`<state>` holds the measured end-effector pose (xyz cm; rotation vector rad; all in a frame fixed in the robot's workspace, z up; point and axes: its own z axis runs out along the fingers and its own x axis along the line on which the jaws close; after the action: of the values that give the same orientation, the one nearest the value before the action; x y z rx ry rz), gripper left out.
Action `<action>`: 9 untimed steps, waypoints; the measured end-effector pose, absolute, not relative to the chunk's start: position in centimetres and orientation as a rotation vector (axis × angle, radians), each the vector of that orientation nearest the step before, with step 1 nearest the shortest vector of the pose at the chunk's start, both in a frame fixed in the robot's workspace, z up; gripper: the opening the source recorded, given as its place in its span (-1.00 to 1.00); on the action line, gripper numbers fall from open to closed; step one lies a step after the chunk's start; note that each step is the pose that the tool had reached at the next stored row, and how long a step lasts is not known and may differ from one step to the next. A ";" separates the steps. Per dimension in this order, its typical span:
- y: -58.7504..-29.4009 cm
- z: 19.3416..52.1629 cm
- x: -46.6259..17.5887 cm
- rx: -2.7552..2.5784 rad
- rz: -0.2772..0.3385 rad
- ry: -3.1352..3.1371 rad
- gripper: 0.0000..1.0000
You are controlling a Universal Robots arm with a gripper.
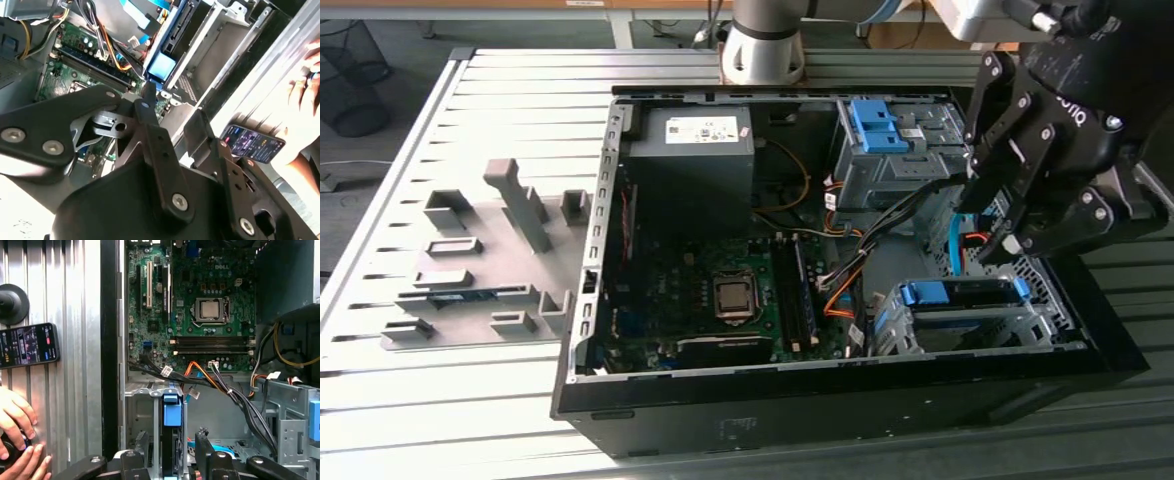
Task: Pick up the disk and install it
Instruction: 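Insert the disk into the insertion slot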
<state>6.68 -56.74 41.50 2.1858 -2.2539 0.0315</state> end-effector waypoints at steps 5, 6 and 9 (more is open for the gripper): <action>-56.8 40.6 6.7 2.186 0.031 -2.254 -0.16; -56.8 40.4 6.7 2.186 0.032 -2.254 -0.28; -56.8 39.9 6.7 2.186 0.031 -2.254 -0.51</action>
<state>6.68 -56.80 39.87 2.1857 -2.2539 0.0314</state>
